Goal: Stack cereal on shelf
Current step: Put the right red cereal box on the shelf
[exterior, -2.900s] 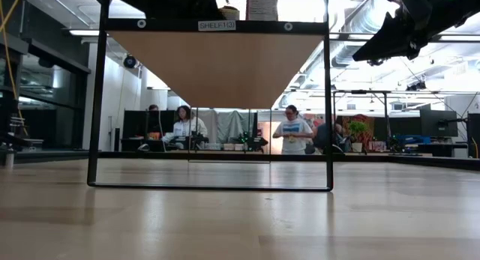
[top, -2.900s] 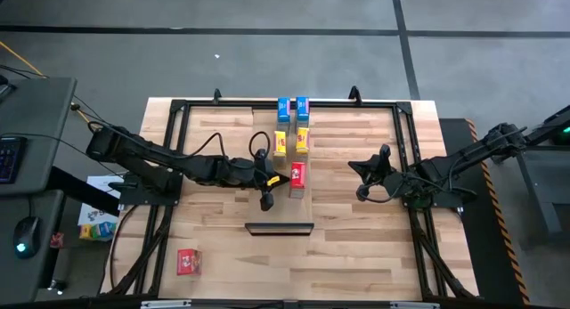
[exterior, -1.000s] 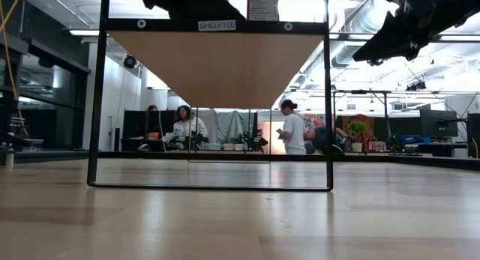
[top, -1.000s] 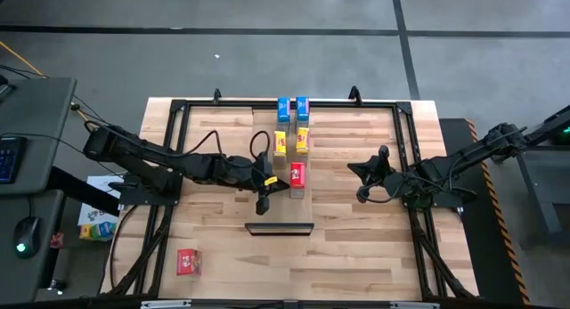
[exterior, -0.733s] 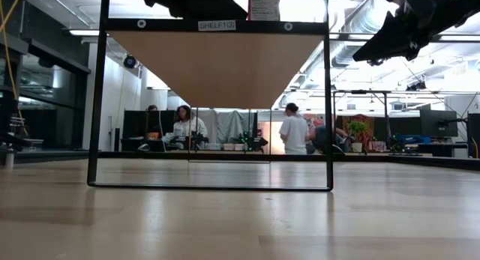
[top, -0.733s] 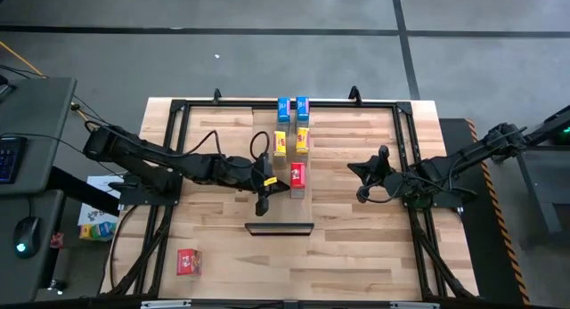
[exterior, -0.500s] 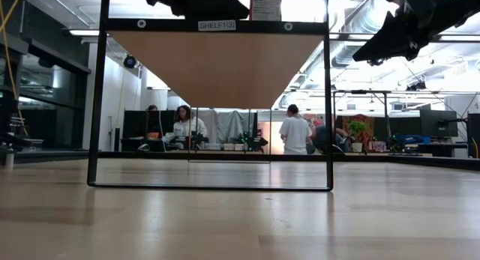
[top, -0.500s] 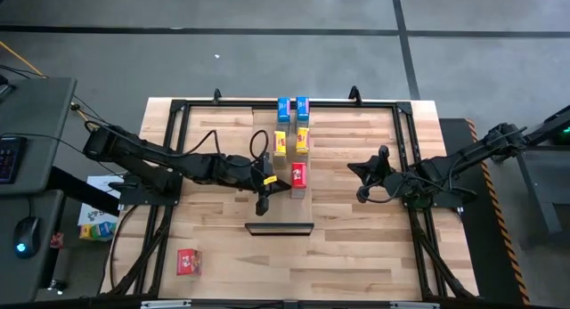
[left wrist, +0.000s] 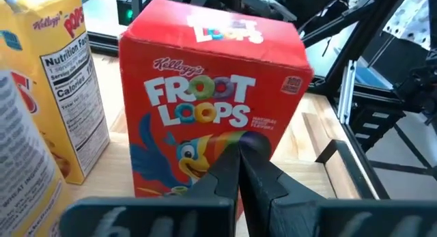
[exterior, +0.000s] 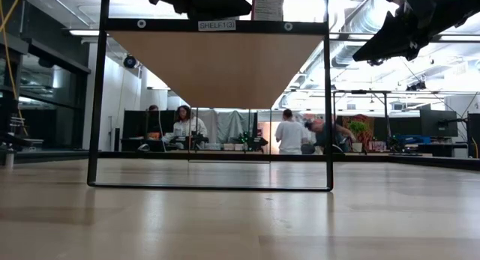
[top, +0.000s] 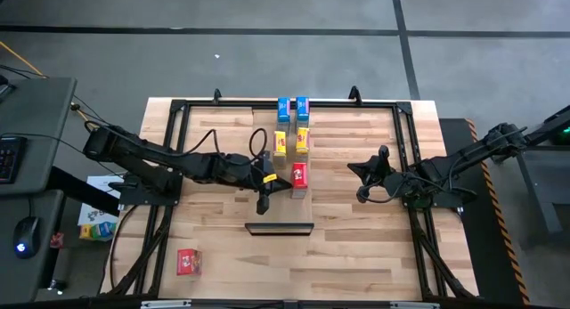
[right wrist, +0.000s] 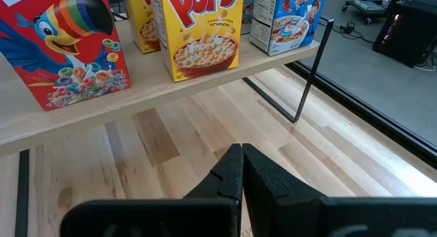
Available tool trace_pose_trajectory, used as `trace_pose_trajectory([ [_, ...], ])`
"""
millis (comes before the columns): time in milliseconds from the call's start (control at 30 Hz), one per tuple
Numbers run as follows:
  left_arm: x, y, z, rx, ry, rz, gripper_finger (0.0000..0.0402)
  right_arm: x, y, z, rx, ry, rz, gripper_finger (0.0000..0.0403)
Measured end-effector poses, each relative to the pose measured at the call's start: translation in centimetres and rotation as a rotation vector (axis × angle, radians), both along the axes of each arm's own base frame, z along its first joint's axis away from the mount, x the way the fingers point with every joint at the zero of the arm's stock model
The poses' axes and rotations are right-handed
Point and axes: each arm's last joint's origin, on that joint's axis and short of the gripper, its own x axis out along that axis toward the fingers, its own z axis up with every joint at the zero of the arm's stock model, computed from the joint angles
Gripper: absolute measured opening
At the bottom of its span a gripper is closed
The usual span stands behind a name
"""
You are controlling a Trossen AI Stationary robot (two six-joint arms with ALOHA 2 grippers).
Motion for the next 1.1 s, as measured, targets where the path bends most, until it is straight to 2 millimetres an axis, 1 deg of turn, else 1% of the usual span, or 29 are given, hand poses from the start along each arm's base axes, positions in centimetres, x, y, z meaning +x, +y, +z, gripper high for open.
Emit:
trace_pose_trajectory([
  [333,1.1,-0.1,-2.3,0.008,0.077,0.015,0.0,0.0,0.0,0.0,0.0,0.0,0.0,0.0],
  [567,0.9,0.2,-2.2,0.02,0.083,0.049,0.0,0.0,0.0,0.0,0.0,0.001,0.0,0.0],
  [733,0.6,0.6,-2.1,0.058,0.105,0.134,0.0,0.0,0.0,0.0,0.0,0.001,0.0,0.0],
  [1100,0.8,2.6,-2.1,0.056,0.109,0.201,0.0,0.0,0.0,0.0,0.006,-0.003,-0.002,0.0],
])
